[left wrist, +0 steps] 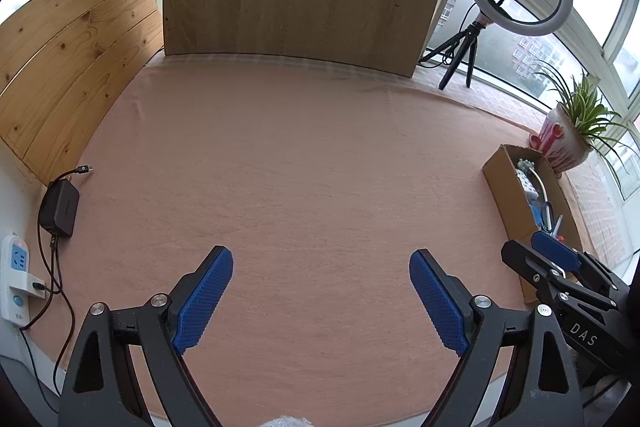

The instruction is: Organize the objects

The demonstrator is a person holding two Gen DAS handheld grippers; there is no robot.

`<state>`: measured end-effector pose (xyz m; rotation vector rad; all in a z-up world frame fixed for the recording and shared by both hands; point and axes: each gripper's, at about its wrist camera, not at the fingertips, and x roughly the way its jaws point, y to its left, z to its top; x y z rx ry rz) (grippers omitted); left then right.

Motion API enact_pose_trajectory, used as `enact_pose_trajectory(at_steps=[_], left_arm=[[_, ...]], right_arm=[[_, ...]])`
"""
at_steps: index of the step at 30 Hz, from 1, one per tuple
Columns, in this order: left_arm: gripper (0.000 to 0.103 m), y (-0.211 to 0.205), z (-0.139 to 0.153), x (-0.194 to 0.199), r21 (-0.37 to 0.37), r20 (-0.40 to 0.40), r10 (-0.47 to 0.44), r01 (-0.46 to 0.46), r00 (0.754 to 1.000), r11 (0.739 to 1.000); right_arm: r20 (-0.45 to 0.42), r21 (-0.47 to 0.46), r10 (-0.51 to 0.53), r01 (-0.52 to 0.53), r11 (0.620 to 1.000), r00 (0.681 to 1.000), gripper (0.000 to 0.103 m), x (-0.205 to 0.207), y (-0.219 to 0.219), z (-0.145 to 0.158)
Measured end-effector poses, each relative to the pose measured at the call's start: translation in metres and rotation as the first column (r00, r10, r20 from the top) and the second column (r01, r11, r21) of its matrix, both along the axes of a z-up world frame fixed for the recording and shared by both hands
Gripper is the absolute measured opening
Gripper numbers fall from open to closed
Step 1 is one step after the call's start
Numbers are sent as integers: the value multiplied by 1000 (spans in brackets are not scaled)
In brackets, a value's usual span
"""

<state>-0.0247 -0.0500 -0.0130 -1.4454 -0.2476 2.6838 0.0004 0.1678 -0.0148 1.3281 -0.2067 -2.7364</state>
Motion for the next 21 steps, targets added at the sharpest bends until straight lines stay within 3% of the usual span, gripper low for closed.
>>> enact_pose_trajectory(at_steps=[21], left_arm=[[92,-34,-21,-10,11,43,-35,34,998,999]], right_arm=[[30,11,-34,34,999,999,62,-4,-45,-18]])
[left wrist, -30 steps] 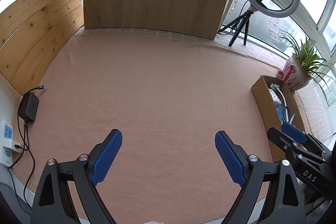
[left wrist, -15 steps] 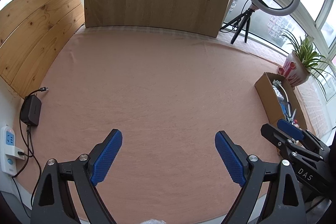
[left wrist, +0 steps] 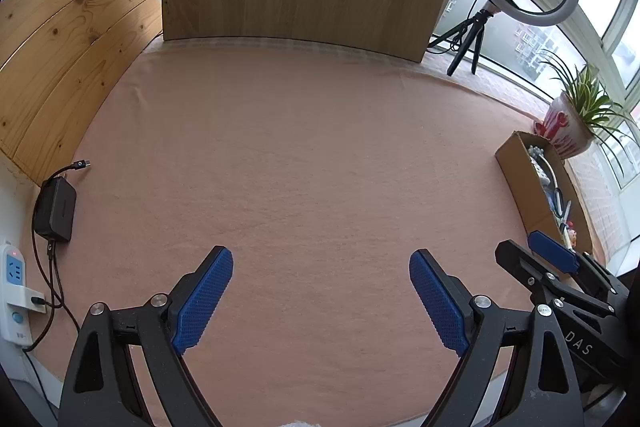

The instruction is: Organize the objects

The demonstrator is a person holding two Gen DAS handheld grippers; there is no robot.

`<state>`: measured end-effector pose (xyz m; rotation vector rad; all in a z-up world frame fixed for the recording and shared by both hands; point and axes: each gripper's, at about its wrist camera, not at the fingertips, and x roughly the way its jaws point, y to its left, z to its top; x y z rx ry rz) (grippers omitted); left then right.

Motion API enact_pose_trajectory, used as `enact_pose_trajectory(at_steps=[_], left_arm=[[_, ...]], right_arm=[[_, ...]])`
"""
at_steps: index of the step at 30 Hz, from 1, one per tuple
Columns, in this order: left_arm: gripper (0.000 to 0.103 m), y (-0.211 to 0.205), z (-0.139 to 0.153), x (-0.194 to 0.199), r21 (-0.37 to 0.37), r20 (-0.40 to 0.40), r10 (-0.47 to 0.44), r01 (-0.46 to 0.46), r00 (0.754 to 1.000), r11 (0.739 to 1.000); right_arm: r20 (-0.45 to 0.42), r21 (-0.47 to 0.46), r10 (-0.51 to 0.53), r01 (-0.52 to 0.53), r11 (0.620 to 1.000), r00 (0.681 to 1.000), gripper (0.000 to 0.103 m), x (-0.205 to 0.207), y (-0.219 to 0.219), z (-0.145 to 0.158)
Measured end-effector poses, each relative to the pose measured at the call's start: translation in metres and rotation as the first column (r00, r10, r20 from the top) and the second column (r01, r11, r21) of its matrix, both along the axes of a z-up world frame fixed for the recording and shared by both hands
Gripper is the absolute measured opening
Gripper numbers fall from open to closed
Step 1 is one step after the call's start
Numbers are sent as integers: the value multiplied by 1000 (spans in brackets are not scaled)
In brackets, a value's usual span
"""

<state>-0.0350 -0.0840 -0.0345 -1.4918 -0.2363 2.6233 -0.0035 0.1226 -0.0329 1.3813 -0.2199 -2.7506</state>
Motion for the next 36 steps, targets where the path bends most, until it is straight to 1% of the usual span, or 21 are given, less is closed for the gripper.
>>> enact_pose_trajectory(at_steps=[13,26,30,36], left_arm=[[92,-4,-7,-4,-53,3,-6,7,1000,999],[92,1,-8,-5,-76,6,-11,11,1000,997],[92,2,-7,-4,-73,-9,-24,23,1000,997],[92,-1,-15,-8,-70,14,-15,16,1000,997]], right_arm=[[4,8,-18,18,1000,1000,62,-2,-2,-2],[3,8,-15,15,1000,1000,62,-5,2,-1],[5,3,-16,16,1000,1000,62,-5,3,-2],[13,3,-15,15,1000,1000,62,-6,3,-5]])
